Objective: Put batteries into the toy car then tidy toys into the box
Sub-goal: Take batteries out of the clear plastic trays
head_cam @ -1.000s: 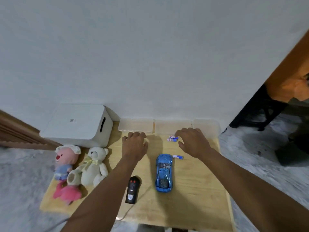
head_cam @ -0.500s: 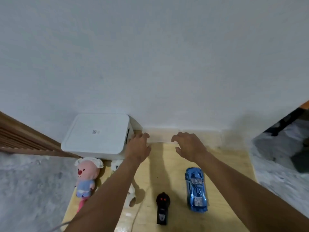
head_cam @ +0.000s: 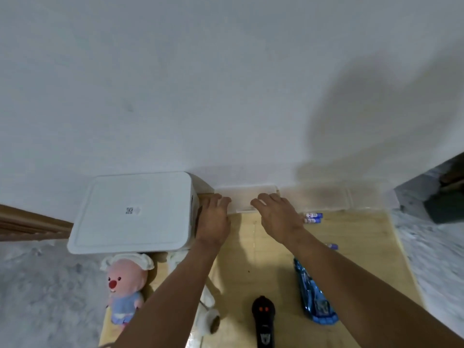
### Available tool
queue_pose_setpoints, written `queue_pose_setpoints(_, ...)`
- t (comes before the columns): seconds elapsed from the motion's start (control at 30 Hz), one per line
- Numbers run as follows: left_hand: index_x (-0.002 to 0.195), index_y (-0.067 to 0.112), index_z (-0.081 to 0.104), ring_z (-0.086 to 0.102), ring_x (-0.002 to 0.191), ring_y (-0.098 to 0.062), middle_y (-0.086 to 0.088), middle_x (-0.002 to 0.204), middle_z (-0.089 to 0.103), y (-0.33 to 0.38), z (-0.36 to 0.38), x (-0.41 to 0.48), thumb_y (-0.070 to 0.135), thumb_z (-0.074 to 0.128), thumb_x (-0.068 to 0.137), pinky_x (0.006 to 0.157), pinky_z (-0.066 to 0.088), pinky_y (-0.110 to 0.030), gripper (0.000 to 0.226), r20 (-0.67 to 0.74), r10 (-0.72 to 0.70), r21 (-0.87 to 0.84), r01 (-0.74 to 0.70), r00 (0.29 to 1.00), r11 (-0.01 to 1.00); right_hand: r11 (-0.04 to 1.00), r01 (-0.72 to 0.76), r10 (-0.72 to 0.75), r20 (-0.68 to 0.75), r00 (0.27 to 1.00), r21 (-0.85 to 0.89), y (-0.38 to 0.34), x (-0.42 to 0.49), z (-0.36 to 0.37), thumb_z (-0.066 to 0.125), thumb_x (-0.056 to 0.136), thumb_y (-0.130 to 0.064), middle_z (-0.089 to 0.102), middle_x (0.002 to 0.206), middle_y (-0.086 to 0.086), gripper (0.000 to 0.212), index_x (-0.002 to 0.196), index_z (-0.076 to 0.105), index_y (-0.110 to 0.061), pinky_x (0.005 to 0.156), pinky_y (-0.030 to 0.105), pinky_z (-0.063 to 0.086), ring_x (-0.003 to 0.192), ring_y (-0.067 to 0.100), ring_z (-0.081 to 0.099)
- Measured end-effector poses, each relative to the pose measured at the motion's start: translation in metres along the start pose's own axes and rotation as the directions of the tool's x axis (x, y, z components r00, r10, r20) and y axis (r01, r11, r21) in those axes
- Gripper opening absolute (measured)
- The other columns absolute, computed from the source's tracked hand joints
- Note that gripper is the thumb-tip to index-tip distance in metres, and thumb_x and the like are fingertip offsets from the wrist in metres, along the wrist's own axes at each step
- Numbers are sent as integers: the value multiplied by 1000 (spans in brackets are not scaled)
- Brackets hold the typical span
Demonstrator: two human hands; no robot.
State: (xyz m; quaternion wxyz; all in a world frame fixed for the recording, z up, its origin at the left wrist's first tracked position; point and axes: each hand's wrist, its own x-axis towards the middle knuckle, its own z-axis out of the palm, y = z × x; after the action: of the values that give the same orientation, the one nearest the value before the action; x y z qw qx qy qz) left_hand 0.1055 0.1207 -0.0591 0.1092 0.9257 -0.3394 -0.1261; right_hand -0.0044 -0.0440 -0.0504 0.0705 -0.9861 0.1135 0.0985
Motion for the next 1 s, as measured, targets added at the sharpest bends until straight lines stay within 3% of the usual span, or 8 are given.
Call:
queue_pose_setpoints(0.27, 133, 16, 59, 50, 124, -30, -9, 133, 58, 5, 2, 5, 7, 66, 88, 101, 42, -38, 46, -21, 4, 102, -1, 1000, 995, 998, -31, 28, -46, 999, -61, -2, 1, -7, 70, 74, 2, 68, 107, 1, 47, 116, 66, -17, 68, 37, 57, 92, 25, 65)
queue_pose_setpoints(0.37, 126, 13, 63, 56, 114, -33, -12, 125, 64, 6, 1, 6, 4, 66, 85, 94, 46, -41, 43, -20, 7, 133, -4, 1000, 991, 994, -40, 36, -41, 999, -101, -5, 4, -10, 77, 66, 4, 68, 99, 2, 49, 110, 67, -16, 54, 35, 55, 85, 25, 66)
queue_pose_setpoints(0.47, 129, 12, 62, 56, 115, -35, -12, 127, 63, 7, 0, 5, 6, 60, 90, 96, 46, -45, 39, 5, 21, 168, -21, 1000, 986, 992, -27, 22, -39, 999, -127, -4, 6, -11, 79, 60, 4, 67, 95, 1, 53, 108, 68, -16, 47, 33, 51, 81, 24, 65)
queue_pose_setpoints(0.53, 122, 12, 66, 59, 109, -35, -12, 121, 66, 7, -3, 4, 7, 65, 87, 93, 48, -45, 36, -11, 42, 196, -39, 999, 980, 990, -11, 5, -41, 999, -138, -3, 8, -10, 80, 59, 4, 67, 94, 1, 53, 107, 68, -15, 45, 32, 50, 80, 24, 65)
queue_pose_setpoints(0.67, 94, 15, 73, 66, 80, -29, -6, 90, 72, 9, -4, 1, 7, 80, 69, 73, 52, -39, 27, -83, 129, 309, -97, 988, 946, 995, 16, -23, -66, 998, -103, -1, 9, -7, 82, 55, 3, 67, 89, 4, 50, 102, 70, -12, 43, 33, 51, 76, 27, 65)
queue_pose_setpoints(1.0, 80, 12, 67, 64, 64, -27, -8, 72, 66, 11, 1, 4, -2, 80, 60, 61, 51, -37, 27, -89, 207, 373, -160, 974, 914, 1000, 19, -19, -23, 1000, 17, 6, 9, 0, 67, 68, 1, 70, 98, 6, 37, 104, 69, -10, 62, 42, 58, 86, 30, 64)
